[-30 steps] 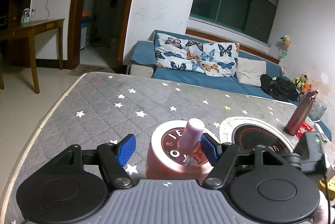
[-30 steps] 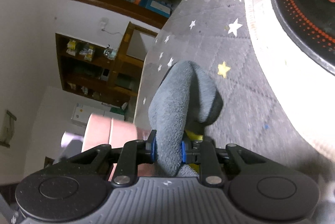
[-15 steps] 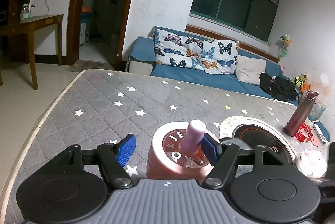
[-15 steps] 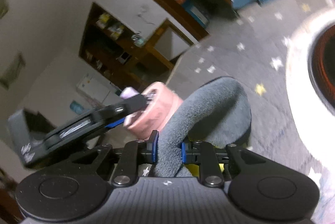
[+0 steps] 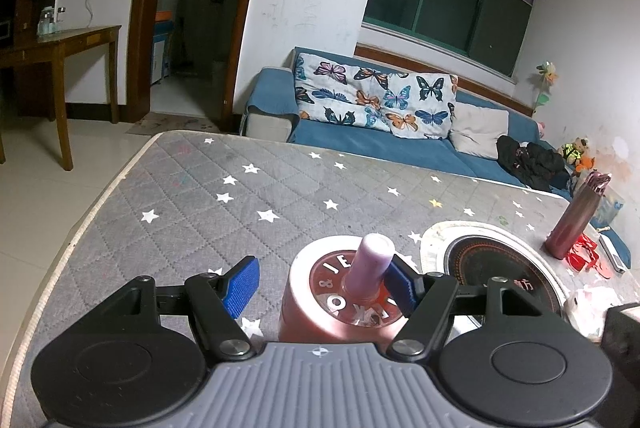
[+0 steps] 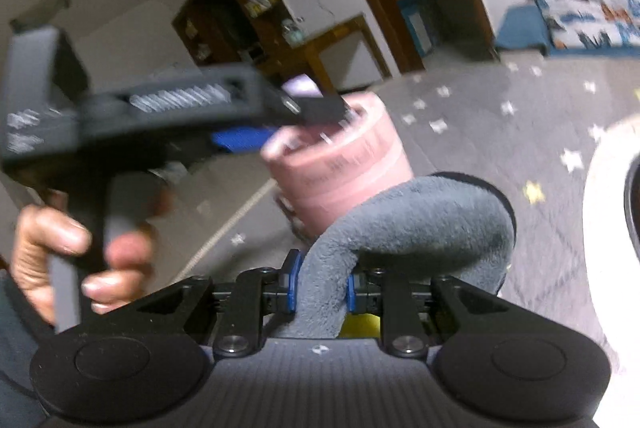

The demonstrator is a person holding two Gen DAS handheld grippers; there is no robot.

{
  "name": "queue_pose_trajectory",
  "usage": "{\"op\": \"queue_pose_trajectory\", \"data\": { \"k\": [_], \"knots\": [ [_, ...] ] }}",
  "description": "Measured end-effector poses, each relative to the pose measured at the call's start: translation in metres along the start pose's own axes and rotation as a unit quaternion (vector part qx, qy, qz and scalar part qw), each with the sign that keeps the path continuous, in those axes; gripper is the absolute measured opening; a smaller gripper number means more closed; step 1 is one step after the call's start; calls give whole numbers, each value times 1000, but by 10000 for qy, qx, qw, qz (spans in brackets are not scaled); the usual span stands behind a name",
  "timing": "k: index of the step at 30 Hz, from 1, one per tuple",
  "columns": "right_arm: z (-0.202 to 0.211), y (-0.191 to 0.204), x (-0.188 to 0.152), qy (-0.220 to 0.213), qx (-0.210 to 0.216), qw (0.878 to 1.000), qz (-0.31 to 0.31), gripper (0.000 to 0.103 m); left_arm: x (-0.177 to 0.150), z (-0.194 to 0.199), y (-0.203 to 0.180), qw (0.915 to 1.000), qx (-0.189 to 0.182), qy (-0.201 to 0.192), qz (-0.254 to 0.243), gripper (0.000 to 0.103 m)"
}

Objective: Clean container

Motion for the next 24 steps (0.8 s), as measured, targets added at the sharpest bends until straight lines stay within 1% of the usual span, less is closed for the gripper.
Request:
{"op": "queue_pose_trajectory", "data": {
  "k": [4,7,12,15,17,19,24],
  "knots": [
    [-6,-16,-11,198,-285,9989,-305,20,0,0,0,10000,2,0,-11,72],
    [1,-15,-12,202,-234,9990,-320,20,1,-1,-2,10000,7,4,-19,72],
    [22,26,4,-142,5,9993,340,20,1,-2,-3,10000,19,16,-14,72],
    [30,51,12,-364,211,9963,745,20,1,-2,-4,10000,26,21,-12,72],
    [30,62,15,-467,270,9939,961,20,2,-3,-5,10000,35,23,-4,72],
    [20,64,15,-444,219,9934,1038,20,1,-3,-5,10000,33,21,-7,72],
    [-3,45,2,-64,127,9972,730,20,0,-2,-5,10000,31,10,-16,72]
  ]
}}
Point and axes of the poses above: each gripper's, at about its wrist camera, not at the fingertips, and z roughly against the way its jaws point, y to its left, x to its top, the point moved 2 cm from there along -z, roughly the way its jaws point, and after that the axes turned 5 degrees about y, right-handed, at the moved point
